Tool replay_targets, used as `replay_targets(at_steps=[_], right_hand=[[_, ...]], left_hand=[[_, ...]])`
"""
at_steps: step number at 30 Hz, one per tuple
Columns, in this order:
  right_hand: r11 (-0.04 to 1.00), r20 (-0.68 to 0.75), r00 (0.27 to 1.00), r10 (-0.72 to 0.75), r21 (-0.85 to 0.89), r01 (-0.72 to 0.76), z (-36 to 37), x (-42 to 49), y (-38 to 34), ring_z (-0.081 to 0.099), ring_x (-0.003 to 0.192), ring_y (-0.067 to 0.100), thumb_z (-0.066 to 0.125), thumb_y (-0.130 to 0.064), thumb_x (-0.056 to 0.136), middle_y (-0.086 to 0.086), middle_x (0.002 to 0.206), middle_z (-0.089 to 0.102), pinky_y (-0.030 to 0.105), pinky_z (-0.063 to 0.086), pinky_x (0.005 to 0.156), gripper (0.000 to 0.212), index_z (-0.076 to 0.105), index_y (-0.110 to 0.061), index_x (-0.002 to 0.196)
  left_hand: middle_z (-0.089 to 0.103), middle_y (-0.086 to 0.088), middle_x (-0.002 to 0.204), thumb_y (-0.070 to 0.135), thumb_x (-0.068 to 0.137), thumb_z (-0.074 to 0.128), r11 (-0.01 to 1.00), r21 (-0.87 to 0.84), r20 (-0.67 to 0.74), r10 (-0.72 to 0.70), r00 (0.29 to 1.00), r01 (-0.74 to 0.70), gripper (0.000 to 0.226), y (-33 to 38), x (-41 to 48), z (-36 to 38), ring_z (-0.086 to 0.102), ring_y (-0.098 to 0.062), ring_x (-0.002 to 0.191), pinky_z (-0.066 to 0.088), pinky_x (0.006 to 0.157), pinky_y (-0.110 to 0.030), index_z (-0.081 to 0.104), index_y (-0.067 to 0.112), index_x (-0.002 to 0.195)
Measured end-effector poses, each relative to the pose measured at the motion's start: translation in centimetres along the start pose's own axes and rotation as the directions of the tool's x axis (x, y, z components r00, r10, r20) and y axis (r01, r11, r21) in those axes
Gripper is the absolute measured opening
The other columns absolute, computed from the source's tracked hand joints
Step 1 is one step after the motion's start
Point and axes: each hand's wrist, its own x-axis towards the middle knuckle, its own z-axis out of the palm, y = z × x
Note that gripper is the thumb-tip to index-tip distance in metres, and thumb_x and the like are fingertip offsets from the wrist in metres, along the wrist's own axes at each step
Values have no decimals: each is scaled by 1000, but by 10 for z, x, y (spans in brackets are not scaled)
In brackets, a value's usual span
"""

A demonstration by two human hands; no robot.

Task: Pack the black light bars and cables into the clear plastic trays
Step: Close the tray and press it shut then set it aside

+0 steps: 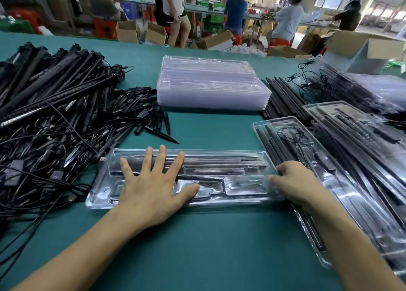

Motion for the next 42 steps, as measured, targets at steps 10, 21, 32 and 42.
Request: replay_targets(at_steps=[10, 21, 32, 42], right_hand=[[974, -106, 988, -112, -210, 88, 7, -2, 1, 53, 108, 29, 63, -22, 90, 12, 122, 51, 37, 46, 87, 47, 47, -13, 133], [837, 39, 875, -482, -275, 473, 47, -13, -7, 4, 151, 19, 29, -24, 102, -12, 161, 18, 23, 3, 118, 53, 25, -42, 152], [879, 47, 880, -473, 86, 468, 36, -5, -6, 20, 148, 12, 41, -2, 100, -9, 153, 36, 13, 9, 115, 47, 53, -29, 137], [962, -226, 958, -175, -247, 117, 24, -28, 13, 52, 94, 26, 45, -53, 96, 7, 104, 61, 33, 36, 74, 42, 58, -17, 115]], left_hand=[[-15, 10, 164, 91, 71, -13, 996, -56, -36, 66, 997, -68, 71, -2, -5, -7, -14, -31, 152, -13, 104, -77, -23, 67, 137], [27, 5, 161, 93, 77, 15, 946, 14, -25, 325, 945, -325, 86, 6, -16, -14, 23, -27, 150, 18, 118, -63, 18, 50, 152], [69, -6, 102, 58, 77, 75, 817, 293, -270, 569, 777, -497, 63, 32, -14, -21, 68, -27, 94, 57, 82, -47, 69, 13, 120], [68, -7, 93, 45, 87, 66, 796, 339, -464, 606, 646, -502, 45, 29, -12, -7, 69, -27, 85, 59, 79, -50, 71, 10, 115]])
